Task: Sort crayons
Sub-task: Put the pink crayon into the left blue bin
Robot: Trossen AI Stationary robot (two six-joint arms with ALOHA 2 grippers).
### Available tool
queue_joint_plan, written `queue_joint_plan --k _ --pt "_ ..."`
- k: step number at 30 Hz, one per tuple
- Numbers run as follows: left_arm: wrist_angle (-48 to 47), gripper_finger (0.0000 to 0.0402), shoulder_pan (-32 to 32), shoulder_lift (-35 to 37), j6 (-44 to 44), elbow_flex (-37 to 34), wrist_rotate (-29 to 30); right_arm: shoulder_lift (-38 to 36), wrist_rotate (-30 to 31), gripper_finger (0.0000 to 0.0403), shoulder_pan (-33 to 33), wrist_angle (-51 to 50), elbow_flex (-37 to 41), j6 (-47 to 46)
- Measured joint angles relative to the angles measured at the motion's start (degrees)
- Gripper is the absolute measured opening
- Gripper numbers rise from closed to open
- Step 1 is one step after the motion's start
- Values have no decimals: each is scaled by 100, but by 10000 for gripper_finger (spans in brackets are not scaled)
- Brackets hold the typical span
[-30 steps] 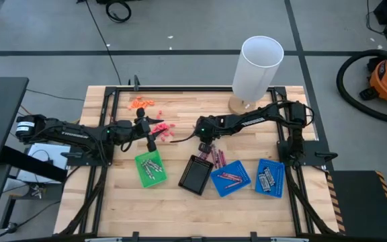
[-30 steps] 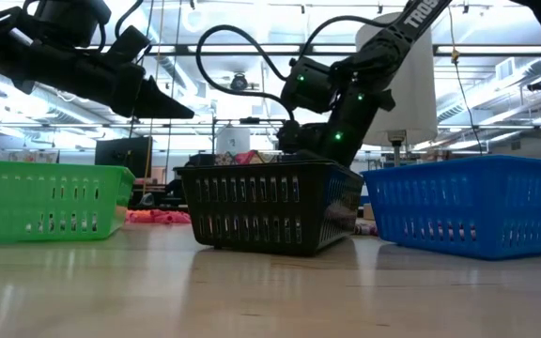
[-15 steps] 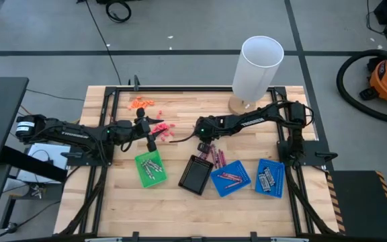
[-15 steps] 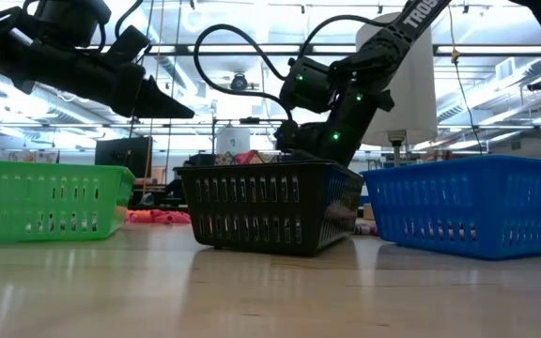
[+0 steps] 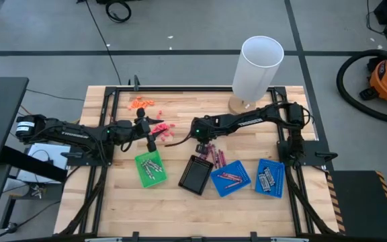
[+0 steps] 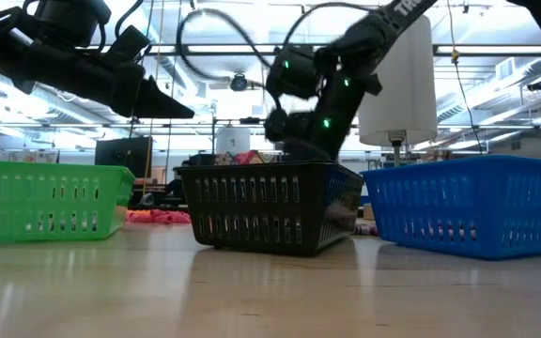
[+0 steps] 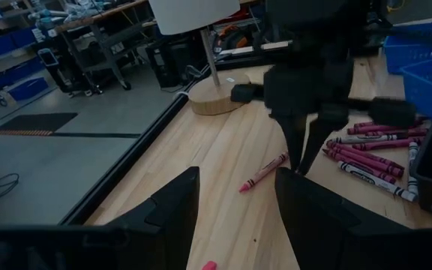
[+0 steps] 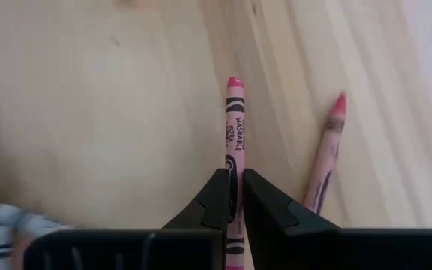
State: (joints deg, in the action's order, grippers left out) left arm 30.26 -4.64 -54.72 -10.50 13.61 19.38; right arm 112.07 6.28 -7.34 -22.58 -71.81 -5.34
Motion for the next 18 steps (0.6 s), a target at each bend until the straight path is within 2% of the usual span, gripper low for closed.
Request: queue_joint_plan --k 10,18 --pt "0 187 37 0 -2 0 -13 -632 4 36 249 -499 -148 -54" --pt "0 187 37 0 27 0 -13 -1341 14 37 702 -922 -136 -402"
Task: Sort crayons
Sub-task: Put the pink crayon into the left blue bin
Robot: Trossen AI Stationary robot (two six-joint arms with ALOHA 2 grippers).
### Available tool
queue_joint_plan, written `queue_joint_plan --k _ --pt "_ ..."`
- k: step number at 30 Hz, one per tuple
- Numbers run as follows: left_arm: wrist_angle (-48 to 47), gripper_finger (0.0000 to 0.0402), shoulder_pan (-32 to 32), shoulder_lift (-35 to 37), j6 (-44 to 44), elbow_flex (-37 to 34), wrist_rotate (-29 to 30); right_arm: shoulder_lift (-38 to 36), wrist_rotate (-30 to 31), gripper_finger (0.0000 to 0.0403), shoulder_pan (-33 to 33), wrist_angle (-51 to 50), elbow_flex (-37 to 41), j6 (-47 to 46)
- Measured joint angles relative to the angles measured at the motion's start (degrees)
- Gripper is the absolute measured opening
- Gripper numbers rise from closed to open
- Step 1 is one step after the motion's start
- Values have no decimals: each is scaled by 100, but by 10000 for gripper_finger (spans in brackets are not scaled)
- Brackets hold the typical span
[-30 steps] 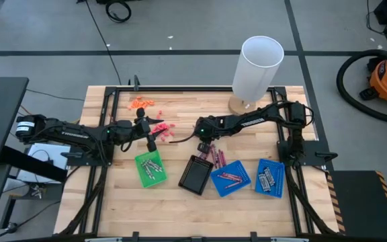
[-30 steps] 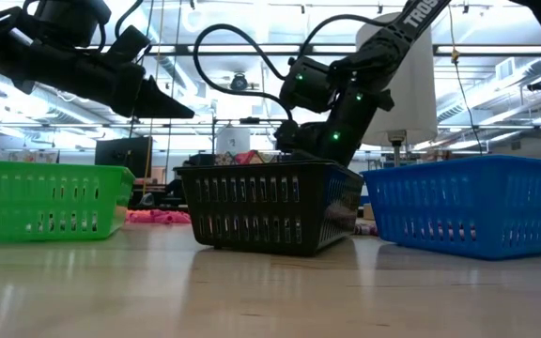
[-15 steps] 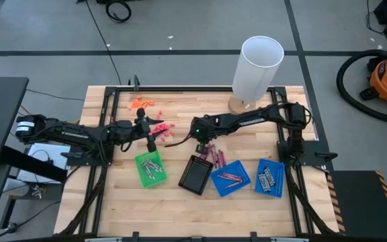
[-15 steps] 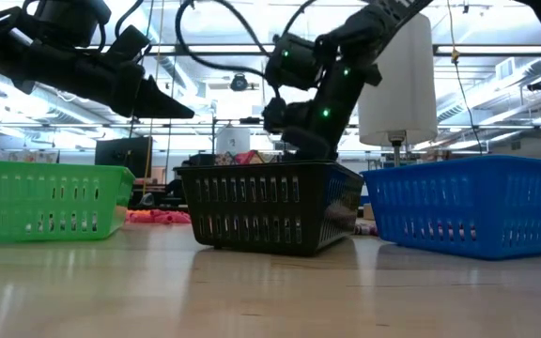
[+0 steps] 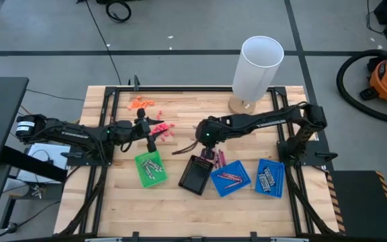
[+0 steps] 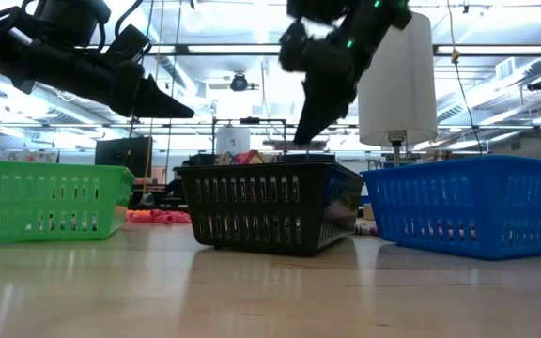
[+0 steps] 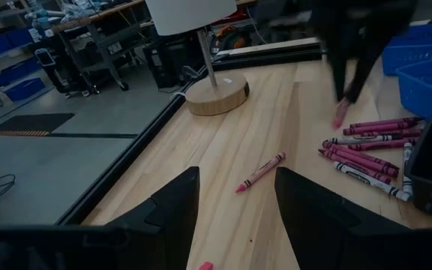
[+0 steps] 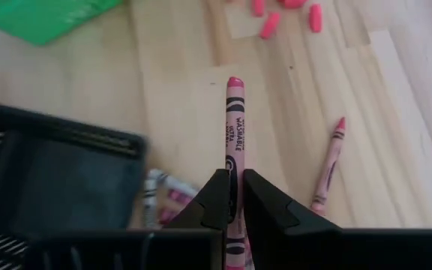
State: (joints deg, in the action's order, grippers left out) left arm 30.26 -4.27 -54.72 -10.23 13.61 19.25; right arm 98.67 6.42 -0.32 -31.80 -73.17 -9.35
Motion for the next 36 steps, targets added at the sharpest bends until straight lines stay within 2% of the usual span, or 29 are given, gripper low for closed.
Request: queue_joint_plan --k 6,13,17,21,31,36 --pt "-2 187 0 0 16 0 0 -455 39 37 455 -246 248 -395" --pt "-2 187 0 0 16 0 0 -979 -51 37 1290 -232 911 -533" --pt "-2 187 0 0 15 0 0 -1185 -331 37 1708 -207 1325 -989" --pt "-2 187 0 0 14 0 2 -1336 -350 37 2029 -108 1750 -1730" --pt "2 187 -2 0 10 0 2 -1355 -349 37 2378 856 2953 -3146" --pt "2 187 -2 0 8 0 2 -1355 -350 57 2378 1054 3172 -3444"
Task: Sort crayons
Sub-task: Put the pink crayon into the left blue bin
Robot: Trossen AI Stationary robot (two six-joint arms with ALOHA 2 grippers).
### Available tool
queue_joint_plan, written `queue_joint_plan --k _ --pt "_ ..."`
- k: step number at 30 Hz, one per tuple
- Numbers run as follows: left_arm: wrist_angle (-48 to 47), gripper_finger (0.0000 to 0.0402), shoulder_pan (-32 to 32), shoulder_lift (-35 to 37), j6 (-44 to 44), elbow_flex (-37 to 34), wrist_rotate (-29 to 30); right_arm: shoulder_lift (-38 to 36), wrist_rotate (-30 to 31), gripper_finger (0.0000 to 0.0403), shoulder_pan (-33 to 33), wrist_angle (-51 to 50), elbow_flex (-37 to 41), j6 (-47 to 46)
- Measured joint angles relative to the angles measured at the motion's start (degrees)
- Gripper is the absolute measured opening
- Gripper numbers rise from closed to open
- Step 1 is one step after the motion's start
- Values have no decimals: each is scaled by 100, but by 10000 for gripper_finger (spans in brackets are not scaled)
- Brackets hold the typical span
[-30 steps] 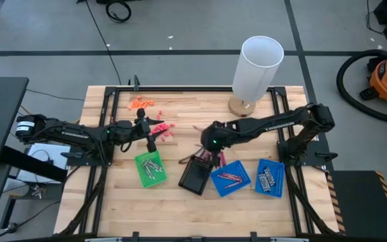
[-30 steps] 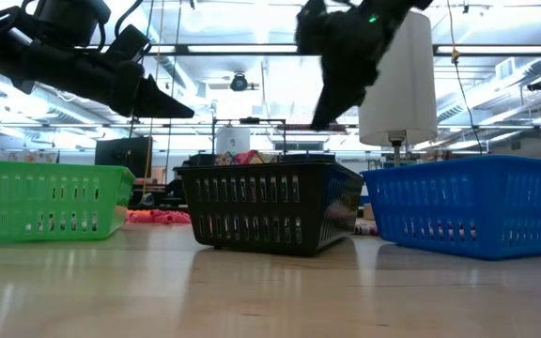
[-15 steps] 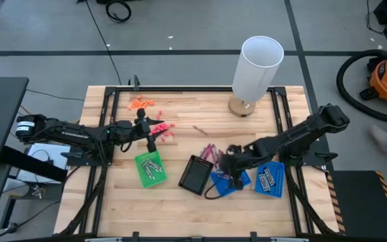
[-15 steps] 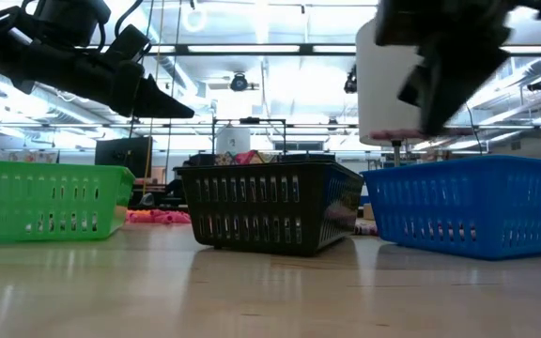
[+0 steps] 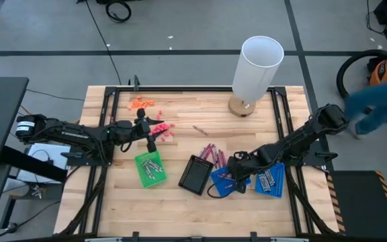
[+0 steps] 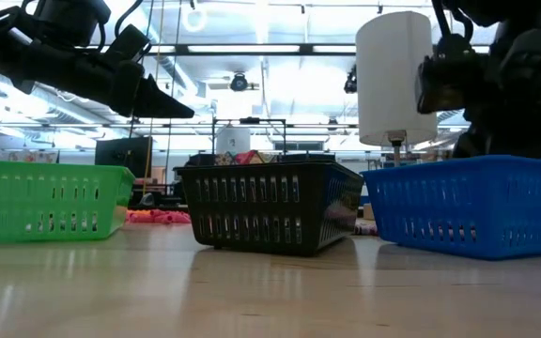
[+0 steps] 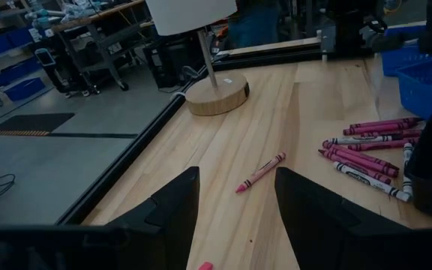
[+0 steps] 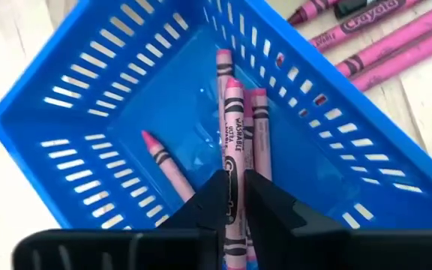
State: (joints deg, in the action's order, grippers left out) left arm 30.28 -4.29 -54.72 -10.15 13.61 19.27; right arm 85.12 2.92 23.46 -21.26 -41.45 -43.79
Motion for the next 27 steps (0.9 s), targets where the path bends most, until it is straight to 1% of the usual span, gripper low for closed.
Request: queue_joint_plan --k 3,5,7,9,11,13,18,22,27 --pt "0 187 0 0 0 0 0 -2 -30 77 -6 -6 -19 1" --pt "0 187 0 0 -2 0 2 -2 -267 86 -91 -97 -135 64" --pt "0 187 0 0 -1 0 2 -50 -510 91 -221 -370 -361 196" --pt "0 187 -1 0 -6 0 1 -103 -566 93 -355 -813 -645 414" --pt "2 187 -4 0 -14 0 2 -167 -445 93 -481 -1203 -905 720" --pt "1 187 -4 0 -13 0 2 -233 -276 92 -625 -1331 -1085 1076" --pt "2 187 -2 0 -11 0 2 -289 -123 91 -1170 -1311 -1224 1801" --pt "2 187 -2 0 3 0 2 -286 57 91 -1586 -1235 -1224 2151" --pt "1 187 -2 0 2 0 2 -222 134 91 -2054 -883 -1217 2715"
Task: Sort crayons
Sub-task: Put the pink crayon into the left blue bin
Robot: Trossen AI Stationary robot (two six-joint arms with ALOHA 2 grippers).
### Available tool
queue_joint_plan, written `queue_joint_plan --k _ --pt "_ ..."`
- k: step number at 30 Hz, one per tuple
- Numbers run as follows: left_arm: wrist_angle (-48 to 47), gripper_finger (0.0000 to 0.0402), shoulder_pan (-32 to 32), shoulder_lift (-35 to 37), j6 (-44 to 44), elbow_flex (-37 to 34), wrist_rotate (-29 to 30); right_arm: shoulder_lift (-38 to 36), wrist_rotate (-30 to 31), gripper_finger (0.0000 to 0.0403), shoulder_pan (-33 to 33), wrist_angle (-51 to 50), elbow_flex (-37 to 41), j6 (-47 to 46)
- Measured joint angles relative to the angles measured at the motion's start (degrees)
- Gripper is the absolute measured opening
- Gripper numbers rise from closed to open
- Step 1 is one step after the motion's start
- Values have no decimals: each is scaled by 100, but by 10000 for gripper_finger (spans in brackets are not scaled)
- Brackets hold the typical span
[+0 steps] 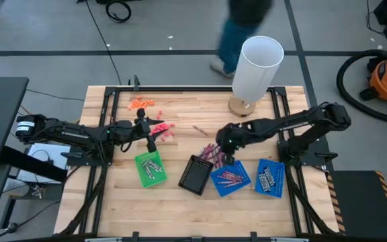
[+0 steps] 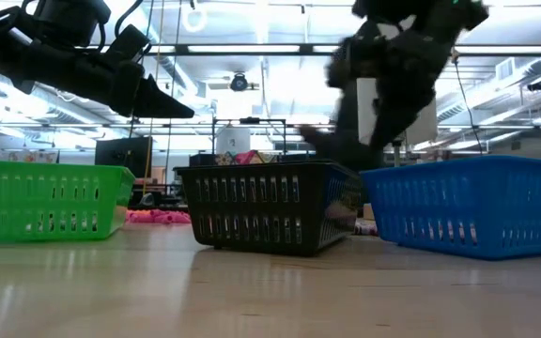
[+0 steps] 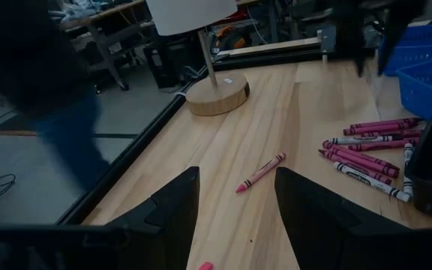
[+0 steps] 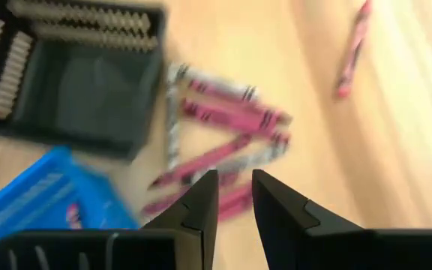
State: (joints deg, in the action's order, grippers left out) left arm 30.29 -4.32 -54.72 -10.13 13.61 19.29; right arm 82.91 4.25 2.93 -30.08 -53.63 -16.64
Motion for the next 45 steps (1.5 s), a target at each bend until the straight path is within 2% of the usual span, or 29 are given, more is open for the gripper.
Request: queue_joint_plan --k 12,23,31,37,45 --pt "9 187 0 -2 -5 0 0 1001 225 92 -1067 2390 171 1371" --pt "-61 187 5 -2 -7 0 0 2141 233 92 -1504 3951 174 1639" --pt "-141 187 4 -2 3 0 0 2475 620 92 -1606 4194 210 1519" --pt "-147 187 4 -2 26 0 0 2488 317 92 -1731 4167 302 1217" --pt "-140 187 4 -2 34 0 0 2453 258 85 -1758 3745 306 993"
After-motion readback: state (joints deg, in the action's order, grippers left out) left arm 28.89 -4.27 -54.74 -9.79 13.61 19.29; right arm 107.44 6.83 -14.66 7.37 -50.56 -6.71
